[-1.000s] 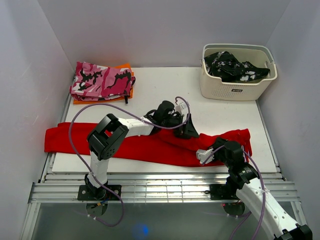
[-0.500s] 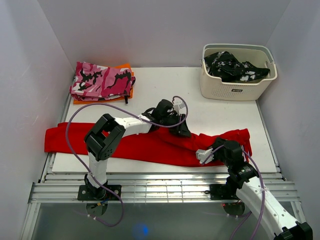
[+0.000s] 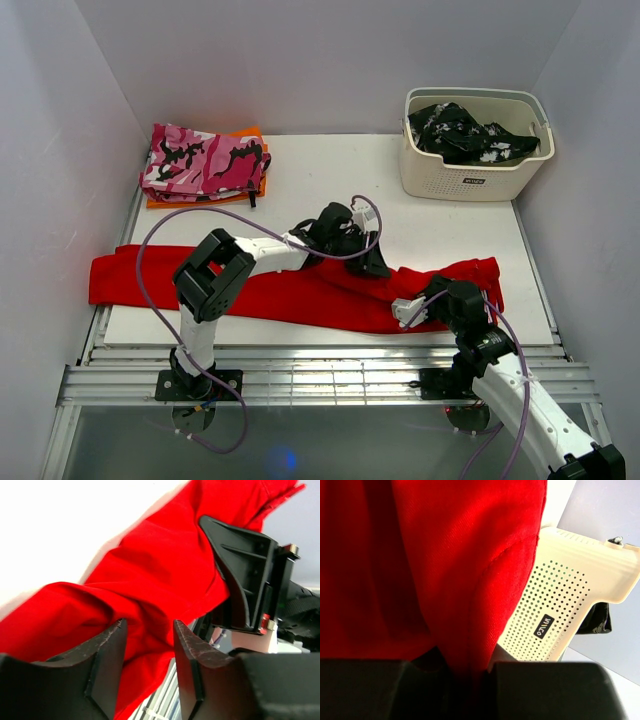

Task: Fold and stack the trousers
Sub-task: Fold the trousers

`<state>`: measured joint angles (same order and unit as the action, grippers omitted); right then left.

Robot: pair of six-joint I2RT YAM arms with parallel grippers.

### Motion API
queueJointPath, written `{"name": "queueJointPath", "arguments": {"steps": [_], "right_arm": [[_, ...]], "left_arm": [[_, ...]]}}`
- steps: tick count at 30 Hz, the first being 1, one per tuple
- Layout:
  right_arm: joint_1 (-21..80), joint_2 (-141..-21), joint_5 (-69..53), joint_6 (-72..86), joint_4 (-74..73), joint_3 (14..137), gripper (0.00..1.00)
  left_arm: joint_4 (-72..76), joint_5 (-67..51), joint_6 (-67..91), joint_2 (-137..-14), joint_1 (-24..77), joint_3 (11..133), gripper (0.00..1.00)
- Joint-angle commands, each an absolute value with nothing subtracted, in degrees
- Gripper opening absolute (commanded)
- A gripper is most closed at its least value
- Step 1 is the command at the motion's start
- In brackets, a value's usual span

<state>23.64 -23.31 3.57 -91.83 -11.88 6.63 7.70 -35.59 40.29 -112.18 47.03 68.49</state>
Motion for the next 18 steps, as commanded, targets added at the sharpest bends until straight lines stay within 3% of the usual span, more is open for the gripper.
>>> {"name": "queueJointPath", "arguments": {"steps": [1, 9, 18], "right_arm": [[23.9, -22.3, 1.7, -92.5, -10.1, 8.2, 0.08], [23.9, -21.4, 1.3, -93.0, -10.5, 7.8, 0.08], [23.9, -23.0, 1.5, -92.5, -9.6, 8.2, 0.08]], "left_arm": [[6.1, -32.5, 39.2, -109.3, 45.9, 68.8, 0.54], [6.5, -33.6, 38.0, -112.1, 45.1, 68.6, 0.57], [11.2, -39.3, 39.8, -113.2, 46.6, 69.3, 0.49]]}}
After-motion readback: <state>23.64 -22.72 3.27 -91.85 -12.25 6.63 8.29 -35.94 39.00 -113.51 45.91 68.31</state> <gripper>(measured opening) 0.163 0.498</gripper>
